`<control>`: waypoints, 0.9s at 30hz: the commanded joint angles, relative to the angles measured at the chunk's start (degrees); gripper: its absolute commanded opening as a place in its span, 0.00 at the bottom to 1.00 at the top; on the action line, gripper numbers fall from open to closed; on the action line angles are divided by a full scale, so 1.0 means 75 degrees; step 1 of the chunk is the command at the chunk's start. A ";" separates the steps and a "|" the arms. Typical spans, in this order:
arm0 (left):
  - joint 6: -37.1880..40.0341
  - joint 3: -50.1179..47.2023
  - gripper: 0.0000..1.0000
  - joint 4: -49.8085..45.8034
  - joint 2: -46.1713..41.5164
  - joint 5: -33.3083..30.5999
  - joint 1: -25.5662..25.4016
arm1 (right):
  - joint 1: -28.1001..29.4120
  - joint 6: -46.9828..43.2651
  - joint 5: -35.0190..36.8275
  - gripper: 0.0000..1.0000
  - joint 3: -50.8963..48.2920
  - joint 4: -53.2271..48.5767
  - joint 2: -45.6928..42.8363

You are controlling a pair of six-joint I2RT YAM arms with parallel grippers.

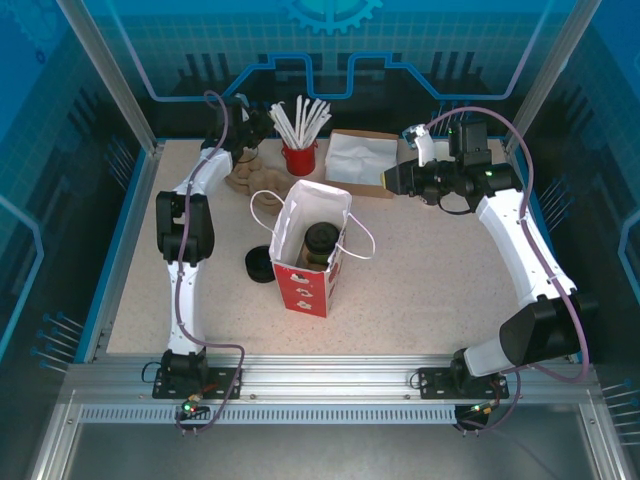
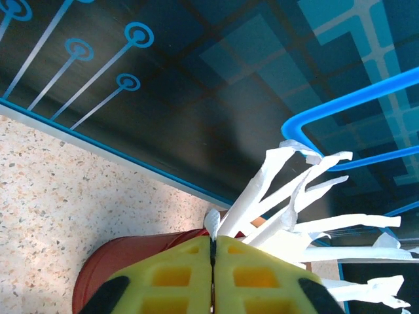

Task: Pack the takeout coffee

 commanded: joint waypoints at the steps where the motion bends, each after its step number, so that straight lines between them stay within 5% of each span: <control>1: 0.0127 0.0012 0.03 0.0182 0.0057 0.0217 -0.0050 | -0.0091 -0.0125 -0.0138 0.36 -0.0070 -0.0123 -0.0055; 27: 0.1045 -0.1719 0.00 0.0249 -0.2567 0.0118 -0.0041 | -0.0093 -0.0089 -0.0202 0.36 -0.0143 0.0035 -0.0330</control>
